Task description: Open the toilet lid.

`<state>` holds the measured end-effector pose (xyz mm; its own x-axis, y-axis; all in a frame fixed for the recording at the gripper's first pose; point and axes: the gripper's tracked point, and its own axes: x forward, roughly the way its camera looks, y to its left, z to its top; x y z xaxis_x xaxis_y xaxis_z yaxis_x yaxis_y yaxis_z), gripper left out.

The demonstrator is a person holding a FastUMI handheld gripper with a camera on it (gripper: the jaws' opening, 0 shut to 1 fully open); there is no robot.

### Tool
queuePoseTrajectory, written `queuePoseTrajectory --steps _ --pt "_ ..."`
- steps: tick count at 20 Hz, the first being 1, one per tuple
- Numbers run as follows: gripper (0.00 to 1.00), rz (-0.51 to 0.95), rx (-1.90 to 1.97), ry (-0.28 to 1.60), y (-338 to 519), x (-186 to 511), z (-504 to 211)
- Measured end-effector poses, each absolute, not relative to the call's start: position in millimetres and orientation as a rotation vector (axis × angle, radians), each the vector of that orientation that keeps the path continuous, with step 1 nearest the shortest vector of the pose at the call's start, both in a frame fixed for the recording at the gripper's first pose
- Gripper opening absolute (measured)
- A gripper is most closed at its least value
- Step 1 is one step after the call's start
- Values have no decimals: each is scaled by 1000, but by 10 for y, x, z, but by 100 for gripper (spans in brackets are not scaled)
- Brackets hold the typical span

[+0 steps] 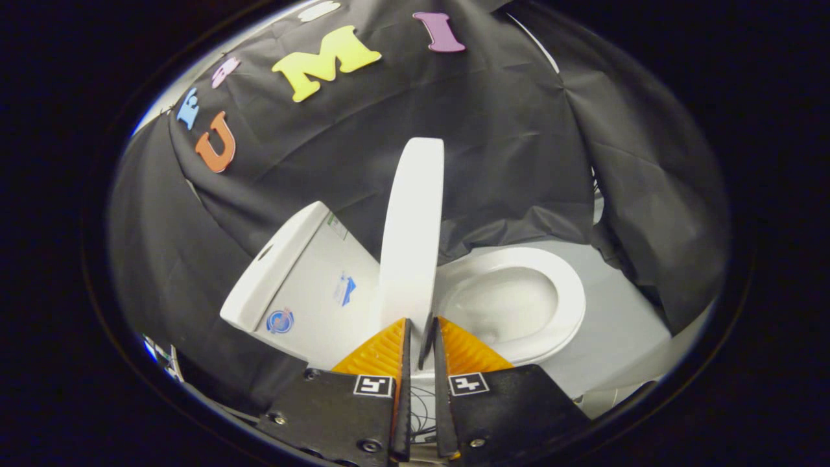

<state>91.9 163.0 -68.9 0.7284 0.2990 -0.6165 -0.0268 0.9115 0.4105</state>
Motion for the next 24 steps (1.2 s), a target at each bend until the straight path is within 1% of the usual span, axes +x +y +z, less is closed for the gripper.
queuePoseTrajectory --steps 5,13,16,24 --pt "18 225 337 716 1799 945 -546" --pt "21 304 252 707 2337 984 -405" --pt "23 334 230 708 2518 1012 -372" --pt "24 401 138 717 3090 993 -405"
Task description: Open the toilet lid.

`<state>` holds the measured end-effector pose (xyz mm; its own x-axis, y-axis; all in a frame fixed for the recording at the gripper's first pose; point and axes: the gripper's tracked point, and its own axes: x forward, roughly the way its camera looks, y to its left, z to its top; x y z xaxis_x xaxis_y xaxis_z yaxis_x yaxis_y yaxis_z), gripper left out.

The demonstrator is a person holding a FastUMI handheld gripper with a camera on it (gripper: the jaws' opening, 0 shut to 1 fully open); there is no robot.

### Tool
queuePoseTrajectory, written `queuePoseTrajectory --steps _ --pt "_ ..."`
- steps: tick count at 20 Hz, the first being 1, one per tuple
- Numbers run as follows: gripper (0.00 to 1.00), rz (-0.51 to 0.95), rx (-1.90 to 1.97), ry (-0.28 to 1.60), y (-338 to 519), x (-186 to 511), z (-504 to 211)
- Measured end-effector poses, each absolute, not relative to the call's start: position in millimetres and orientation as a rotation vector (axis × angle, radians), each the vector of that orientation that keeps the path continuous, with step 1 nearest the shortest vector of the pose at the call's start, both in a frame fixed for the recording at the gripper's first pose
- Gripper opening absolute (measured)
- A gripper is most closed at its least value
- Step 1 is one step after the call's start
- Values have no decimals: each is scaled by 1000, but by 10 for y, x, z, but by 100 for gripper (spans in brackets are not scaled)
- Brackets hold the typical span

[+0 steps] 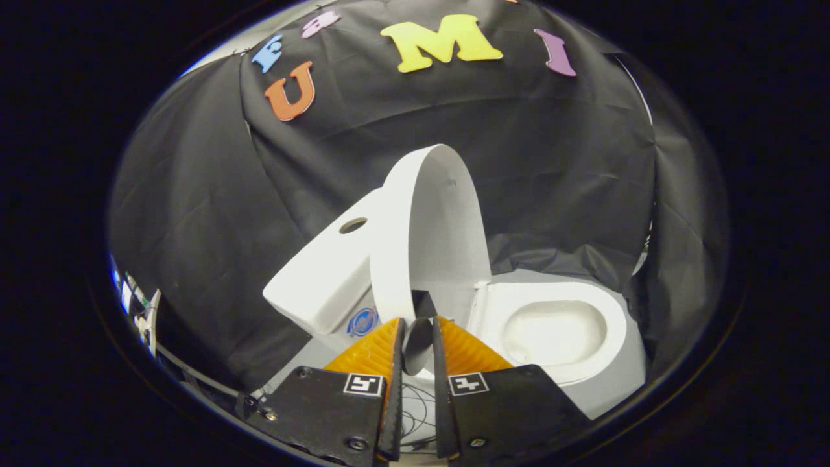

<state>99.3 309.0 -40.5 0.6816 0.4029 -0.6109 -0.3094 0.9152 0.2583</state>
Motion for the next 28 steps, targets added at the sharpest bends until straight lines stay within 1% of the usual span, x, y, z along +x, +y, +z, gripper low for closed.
queuePoseTrajectory --steps 9,20,23,25,26,28 --pt "24 441 71 722 3414 1012 -414" --pt "24 418 6 717 3368 990 -388" --pt "29 439 -20 725 3334 990 -365" --pt "36 484 17 726 3348 998 -230" --pt "43 497 27 714 3324 1008 -118" --pt "50 496 16 659 3240 1075 101"
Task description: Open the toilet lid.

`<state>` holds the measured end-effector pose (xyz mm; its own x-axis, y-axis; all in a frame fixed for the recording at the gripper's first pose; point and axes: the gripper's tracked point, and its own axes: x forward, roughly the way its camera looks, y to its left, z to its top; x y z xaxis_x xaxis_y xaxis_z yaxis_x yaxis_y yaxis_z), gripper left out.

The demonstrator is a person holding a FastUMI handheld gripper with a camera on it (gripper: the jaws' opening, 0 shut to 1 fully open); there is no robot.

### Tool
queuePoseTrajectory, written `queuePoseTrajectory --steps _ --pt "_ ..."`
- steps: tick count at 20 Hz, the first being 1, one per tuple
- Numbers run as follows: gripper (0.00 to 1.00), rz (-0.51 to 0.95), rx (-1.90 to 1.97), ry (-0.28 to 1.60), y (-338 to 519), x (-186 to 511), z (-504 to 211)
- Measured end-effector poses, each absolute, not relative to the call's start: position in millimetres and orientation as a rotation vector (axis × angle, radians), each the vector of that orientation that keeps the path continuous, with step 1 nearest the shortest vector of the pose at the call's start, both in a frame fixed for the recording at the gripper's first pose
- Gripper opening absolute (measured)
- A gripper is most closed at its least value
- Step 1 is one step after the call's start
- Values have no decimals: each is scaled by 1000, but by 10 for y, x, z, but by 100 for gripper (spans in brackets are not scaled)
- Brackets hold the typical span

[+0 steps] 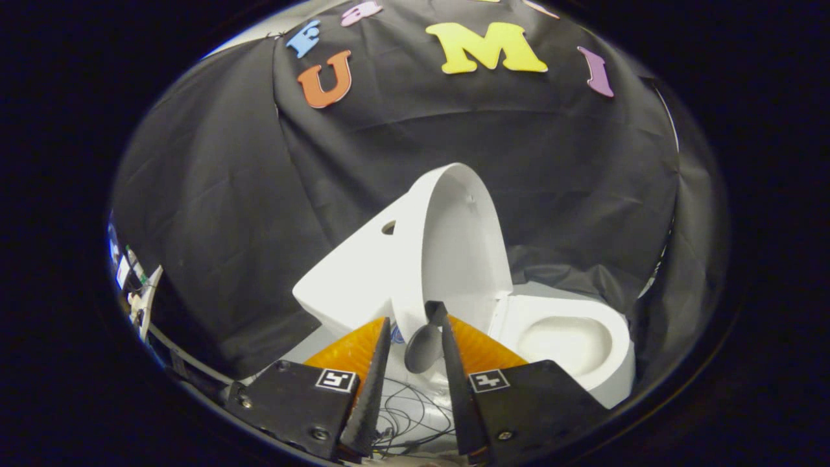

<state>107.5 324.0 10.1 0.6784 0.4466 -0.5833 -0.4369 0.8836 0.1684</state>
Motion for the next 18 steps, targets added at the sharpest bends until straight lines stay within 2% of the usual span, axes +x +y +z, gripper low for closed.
queuePoseTrajectory --steps 1,2,3,10,18 --pt "54 496 1 635 3169 1126 196" --pt "71 495 -10 612 3100 1159 241" --pt "76 491 -21 592 3036 1188 292" --pt "76 439 -29 582 2461 1113 64" --pt "76 386 -95 492 1870 1112 124"
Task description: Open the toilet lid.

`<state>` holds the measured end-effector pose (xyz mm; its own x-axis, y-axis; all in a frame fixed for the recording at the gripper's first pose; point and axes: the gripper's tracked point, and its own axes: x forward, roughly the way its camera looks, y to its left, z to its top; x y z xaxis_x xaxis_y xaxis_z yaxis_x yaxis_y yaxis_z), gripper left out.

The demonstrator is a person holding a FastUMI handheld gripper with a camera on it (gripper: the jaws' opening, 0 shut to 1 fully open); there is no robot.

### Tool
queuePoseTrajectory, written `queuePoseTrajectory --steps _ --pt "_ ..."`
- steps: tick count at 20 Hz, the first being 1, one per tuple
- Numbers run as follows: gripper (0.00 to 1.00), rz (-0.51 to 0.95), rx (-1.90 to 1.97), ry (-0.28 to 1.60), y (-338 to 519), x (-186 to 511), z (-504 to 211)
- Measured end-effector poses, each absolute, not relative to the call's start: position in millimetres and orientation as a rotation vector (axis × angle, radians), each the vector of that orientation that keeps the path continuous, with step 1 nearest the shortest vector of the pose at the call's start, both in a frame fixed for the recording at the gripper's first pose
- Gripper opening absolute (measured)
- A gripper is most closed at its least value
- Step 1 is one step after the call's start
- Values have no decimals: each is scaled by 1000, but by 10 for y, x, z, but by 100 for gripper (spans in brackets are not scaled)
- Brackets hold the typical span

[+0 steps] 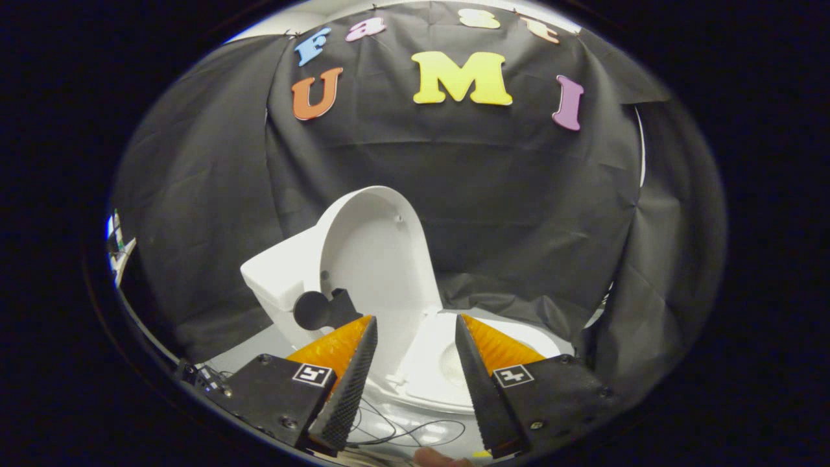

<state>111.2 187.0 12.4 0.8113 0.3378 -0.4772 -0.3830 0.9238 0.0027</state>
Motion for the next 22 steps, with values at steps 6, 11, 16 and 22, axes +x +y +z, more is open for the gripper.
queuePoseTrajectory --steps 6,11,16,22 --pt "76 353 -47 395 1299 968 314" --pt "76 289 -39 347 630 854 374" --pt "76 273 -20 272 120 713 528" --pt "76 230 -45 208 -483 444 538"
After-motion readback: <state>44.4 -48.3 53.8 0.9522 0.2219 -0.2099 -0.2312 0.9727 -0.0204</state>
